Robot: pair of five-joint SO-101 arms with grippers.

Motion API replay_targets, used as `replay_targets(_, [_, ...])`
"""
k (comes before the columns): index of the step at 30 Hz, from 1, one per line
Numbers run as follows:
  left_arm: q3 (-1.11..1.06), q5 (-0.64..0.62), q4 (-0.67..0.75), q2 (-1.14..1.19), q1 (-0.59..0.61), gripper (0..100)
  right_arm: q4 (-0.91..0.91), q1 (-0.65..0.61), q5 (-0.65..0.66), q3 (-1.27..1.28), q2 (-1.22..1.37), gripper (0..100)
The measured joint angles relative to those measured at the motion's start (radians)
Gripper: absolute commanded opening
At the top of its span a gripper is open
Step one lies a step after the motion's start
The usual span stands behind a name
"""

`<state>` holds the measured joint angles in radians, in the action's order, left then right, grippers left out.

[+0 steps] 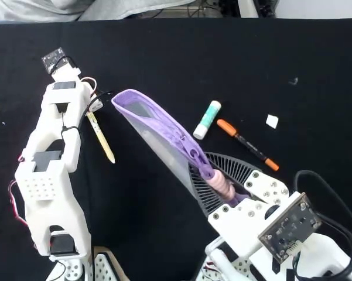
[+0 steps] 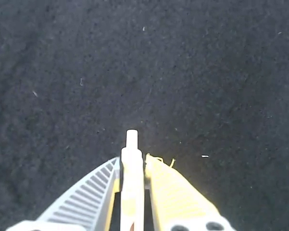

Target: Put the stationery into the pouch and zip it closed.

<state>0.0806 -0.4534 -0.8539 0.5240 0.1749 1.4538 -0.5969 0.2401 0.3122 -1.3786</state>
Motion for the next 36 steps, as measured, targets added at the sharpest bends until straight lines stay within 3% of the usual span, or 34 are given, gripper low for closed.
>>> replay_targets(8, [0.051,0.002,-0.055,-0.087,0.000,3,0.000,0.000,0.000,0.000,0.000,1.1])
replay_targets(18, [0.052,-0.002,-0.066,-0.440,0.000,3,0.000,0.000,0.000,0.028,0.000,1.1])
replay_targets(25, [0.052,-0.078,-0.120,-0.740,0.002,3,-0.006,0.000,0.000,0.046,0.000,1.1])
replay_targets(36, [0.052,-0.086,-0.072,-1.053,0.002,3,-0.028,0.000,0.012,0.084,0.000,1.1])
